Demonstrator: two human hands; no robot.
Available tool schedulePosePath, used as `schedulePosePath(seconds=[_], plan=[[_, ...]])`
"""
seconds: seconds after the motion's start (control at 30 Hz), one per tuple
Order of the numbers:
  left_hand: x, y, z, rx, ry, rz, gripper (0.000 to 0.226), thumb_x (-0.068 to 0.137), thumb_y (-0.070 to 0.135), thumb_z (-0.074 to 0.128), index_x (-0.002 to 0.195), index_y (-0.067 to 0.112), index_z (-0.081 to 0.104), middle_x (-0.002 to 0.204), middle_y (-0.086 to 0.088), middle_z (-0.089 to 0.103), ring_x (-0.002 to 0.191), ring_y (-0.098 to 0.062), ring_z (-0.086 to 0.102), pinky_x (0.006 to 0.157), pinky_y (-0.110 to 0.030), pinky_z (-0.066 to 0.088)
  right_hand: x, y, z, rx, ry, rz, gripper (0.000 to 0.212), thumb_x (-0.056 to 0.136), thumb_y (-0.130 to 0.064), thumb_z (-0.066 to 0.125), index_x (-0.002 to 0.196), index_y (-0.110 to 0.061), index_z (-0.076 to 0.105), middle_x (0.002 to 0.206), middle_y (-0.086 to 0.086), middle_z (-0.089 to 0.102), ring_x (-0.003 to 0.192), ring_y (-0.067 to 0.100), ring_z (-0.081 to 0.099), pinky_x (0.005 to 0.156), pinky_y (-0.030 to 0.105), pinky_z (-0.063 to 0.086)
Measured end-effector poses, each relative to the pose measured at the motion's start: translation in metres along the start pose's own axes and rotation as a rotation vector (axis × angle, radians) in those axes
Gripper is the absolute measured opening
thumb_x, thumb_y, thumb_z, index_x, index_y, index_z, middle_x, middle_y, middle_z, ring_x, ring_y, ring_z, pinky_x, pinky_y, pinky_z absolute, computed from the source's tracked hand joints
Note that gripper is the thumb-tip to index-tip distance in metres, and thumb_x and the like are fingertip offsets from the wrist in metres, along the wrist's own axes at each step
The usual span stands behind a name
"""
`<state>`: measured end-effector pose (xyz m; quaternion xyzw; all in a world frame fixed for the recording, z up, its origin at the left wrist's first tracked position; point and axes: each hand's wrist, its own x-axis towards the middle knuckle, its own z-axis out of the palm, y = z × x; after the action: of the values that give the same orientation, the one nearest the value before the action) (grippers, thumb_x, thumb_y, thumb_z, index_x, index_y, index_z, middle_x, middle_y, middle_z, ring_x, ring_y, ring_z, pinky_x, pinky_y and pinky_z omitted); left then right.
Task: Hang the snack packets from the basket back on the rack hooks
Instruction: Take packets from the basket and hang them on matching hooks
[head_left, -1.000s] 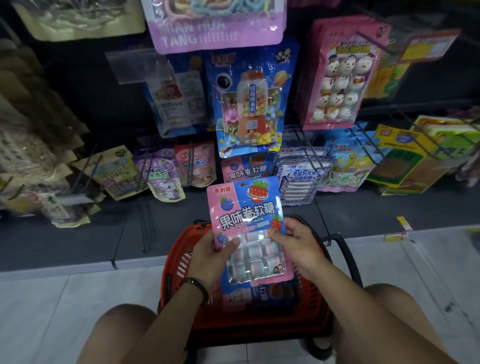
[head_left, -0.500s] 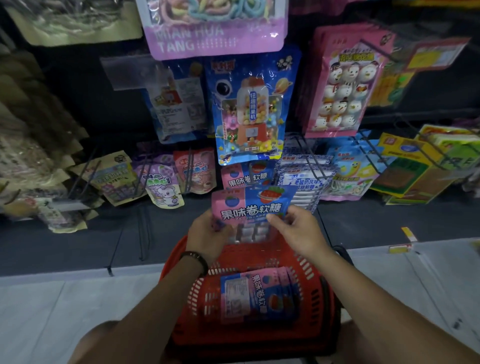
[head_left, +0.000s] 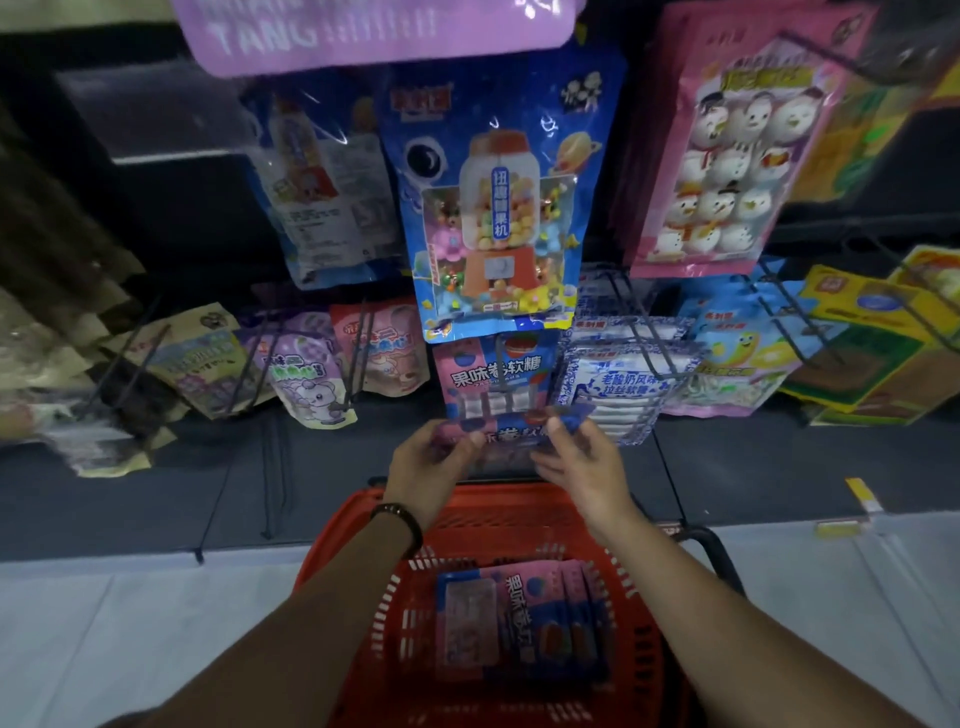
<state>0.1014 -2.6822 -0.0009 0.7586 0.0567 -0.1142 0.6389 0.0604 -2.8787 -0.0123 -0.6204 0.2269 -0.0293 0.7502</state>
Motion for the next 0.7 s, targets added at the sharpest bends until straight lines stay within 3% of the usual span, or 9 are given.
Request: schedulePosePath(seconds=[0.13, 0.2, 0.27, 0.33, 0.4, 0.5, 0.6, 0.63, 0.7], plan=[[0.008, -0.003, 0.008, -0.225, -0.037, -0.162, 0.062, 0.08, 0.065, 0.069, 0.128, 0.025, 0.072, 0.111, -0.007, 0.079, 0.099, -0.027, 0.078, 0.086, -0.048, 0.064, 0.01, 0.006, 0.002, 0.024, 0.005, 0.124, 0.06, 0.101, -0.046, 0.065, 0.149, -0.012, 0.05, 0.136, 0.004, 0.064, 0.108, 0.034, 0.075, 0.102, 0.051, 0.059], [0.015, -0.007, 0.01, -0.257, -0.007, -0.187, 0.063, 0.079, 0.071, 0.067, 0.123, 0.028, 0.075, 0.11, -0.005, 0.079, 0.099, -0.03, 0.078, 0.087, -0.049, 0.064, 0.013, 0.002, 0.006, 0.02, 0.002, 0.136, 0.061, 0.102, -0.049, 0.063, 0.151, -0.017, 0.046, 0.132, 0.0, 0.062, 0.105, 0.036, 0.077, 0.102, 0.053, 0.059], [0.02, -0.007, 0.011, -0.28, 0.018, -0.198, 0.056, 0.083, 0.07, 0.066, 0.115, 0.026, 0.078, 0.096, -0.002, 0.079, 0.093, -0.03, 0.079, 0.087, -0.048, 0.064, 0.018, 0.001, 0.009, 0.027, 0.021, 0.159, 0.074, 0.1, -0.053, 0.064, 0.159, -0.018, 0.038, 0.143, 0.004, 0.057, 0.105, 0.036, 0.077, 0.1, 0.054, 0.06], [0.025, -0.006, 0.013, -0.287, 0.024, -0.202, 0.044, 0.092, 0.061, 0.064, 0.108, 0.023, 0.08, 0.068, 0.007, 0.07, 0.069, -0.015, 0.075, 0.083, -0.044, 0.064, 0.023, -0.001, 0.011, 0.025, 0.049, 0.175, 0.083, 0.095, -0.061, 0.066, 0.162, -0.022, 0.035, 0.154, 0.007, 0.051, 0.11, 0.036, 0.075, 0.097, 0.054, 0.062], [0.03, -0.006, 0.014, -0.268, 0.024, -0.209, 0.032, 0.098, 0.054, 0.062, 0.099, 0.028, 0.08, 0.056, 0.013, 0.063, 0.055, -0.006, 0.068, 0.08, -0.041, 0.064, 0.025, -0.005, 0.013, 0.025, 0.077, 0.17, 0.084, 0.093, -0.064, 0.067, 0.16, -0.023, 0.039, 0.155, 0.006, 0.051, 0.112, 0.036, 0.074, 0.093, 0.054, 0.063], [0.034, -0.004, 0.014, -0.257, 0.041, -0.225, 0.032, 0.091, 0.063, 0.067, 0.095, 0.035, 0.082, 0.089, 0.004, 0.074, 0.078, -0.018, 0.074, 0.085, -0.047, 0.065, 0.032, -0.009, 0.013, 0.024, 0.1, 0.201, 0.082, 0.095, -0.063, 0.066, 0.16, -0.023, 0.038, 0.147, 0.002, 0.055, 0.101, 0.035, 0.078, 0.091, 0.054, 0.064], [0.041, -0.006, 0.015, -0.266, 0.068, -0.197, 0.078, 0.059, 0.09, 0.074, 0.114, 0.035, 0.08, 0.138, -0.015, 0.066, 0.123, -0.039, 0.066, 0.099, -0.056, 0.058, 0.035, -0.014, 0.013, 0.008, 0.094, 0.208, 0.074, 0.095, -0.063, 0.066, 0.153, -0.023, 0.045, 0.144, 0.004, 0.057, 0.094, 0.034, 0.079, 0.091, 0.055, 0.064], [0.041, -0.005, 0.016, -0.271, 0.076, -0.18, 0.086, 0.052, 0.093, 0.074, 0.115, 0.036, 0.079, 0.14, -0.017, 0.064, 0.128, -0.04, 0.063, 0.102, -0.057, 0.056, 0.035, -0.015, 0.014, 0.009, 0.095, 0.211, 0.075, 0.094, -0.064, 0.066, 0.154, -0.023, 0.045, 0.143, 0.003, 0.057, 0.093, 0.034, 0.08, 0.092, 0.055, 0.063], [0.041, -0.005, 0.016, -0.264, 0.084, -0.169, 0.08, 0.051, 0.092, 0.075, 0.108, 0.037, 0.082, 0.119, -0.014, 0.074, 0.12, -0.04, 0.067, 0.099, -0.056, 0.058, 0.033, -0.016, 0.016, -0.01, 0.098, 0.193, 0.069, 0.095, -0.063, 0.066, 0.149, -0.022, 0.051, 0.137, 0.0, 0.059, 0.091, 0.033, 0.08, 0.091, 0.056, 0.064]])
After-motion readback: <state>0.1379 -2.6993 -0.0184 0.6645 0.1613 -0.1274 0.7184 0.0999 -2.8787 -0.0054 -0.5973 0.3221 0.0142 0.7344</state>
